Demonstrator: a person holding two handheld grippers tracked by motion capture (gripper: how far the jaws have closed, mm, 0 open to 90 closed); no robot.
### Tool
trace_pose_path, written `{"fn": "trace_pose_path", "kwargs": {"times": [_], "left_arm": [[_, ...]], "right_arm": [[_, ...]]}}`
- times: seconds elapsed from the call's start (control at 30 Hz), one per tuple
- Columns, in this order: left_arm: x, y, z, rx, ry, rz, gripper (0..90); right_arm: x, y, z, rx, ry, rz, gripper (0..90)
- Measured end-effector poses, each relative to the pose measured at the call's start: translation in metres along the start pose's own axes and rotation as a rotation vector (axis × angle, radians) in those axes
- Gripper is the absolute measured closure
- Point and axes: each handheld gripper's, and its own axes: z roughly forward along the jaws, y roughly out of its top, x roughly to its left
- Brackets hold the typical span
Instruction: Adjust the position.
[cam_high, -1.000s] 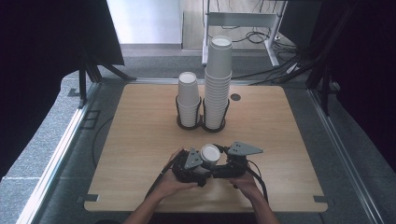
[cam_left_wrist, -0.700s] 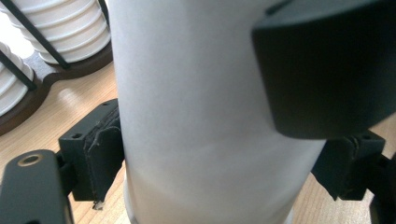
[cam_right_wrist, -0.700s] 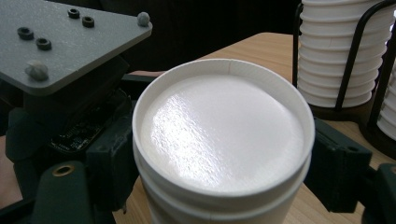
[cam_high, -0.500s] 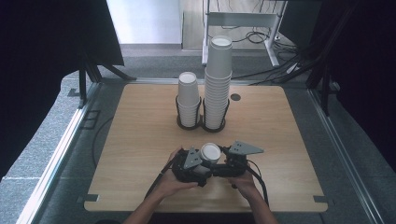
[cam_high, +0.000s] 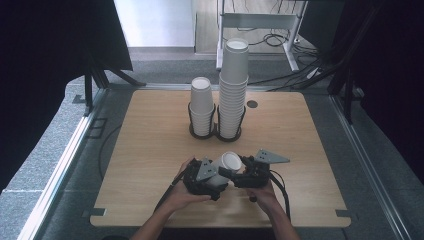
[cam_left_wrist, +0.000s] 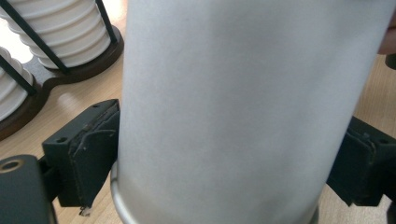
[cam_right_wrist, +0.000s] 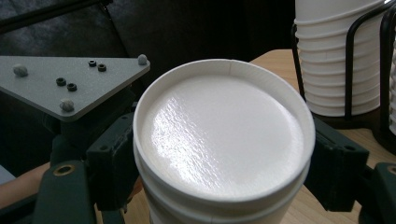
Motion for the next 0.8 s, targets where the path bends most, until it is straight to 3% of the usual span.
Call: {"fn": "trace_pose_path", "kwargs": {"times": [0.53, 0.8], "left_arm": [[0.0009, -0.0011, 0.0001, 0.001, 0.026, 0.036, 9.4], [0.0062, -0.0012, -0.0054, -0.002, 0.064, 0.044, 9.5]], "right_arm": [[0.0006, 0.0002, 0.0029, 0.038, -0.009, -0.001, 16.1], [-0.0040, -0.0018, 0.0029, 0.059, -0.005, 0.017, 10.7]]}}
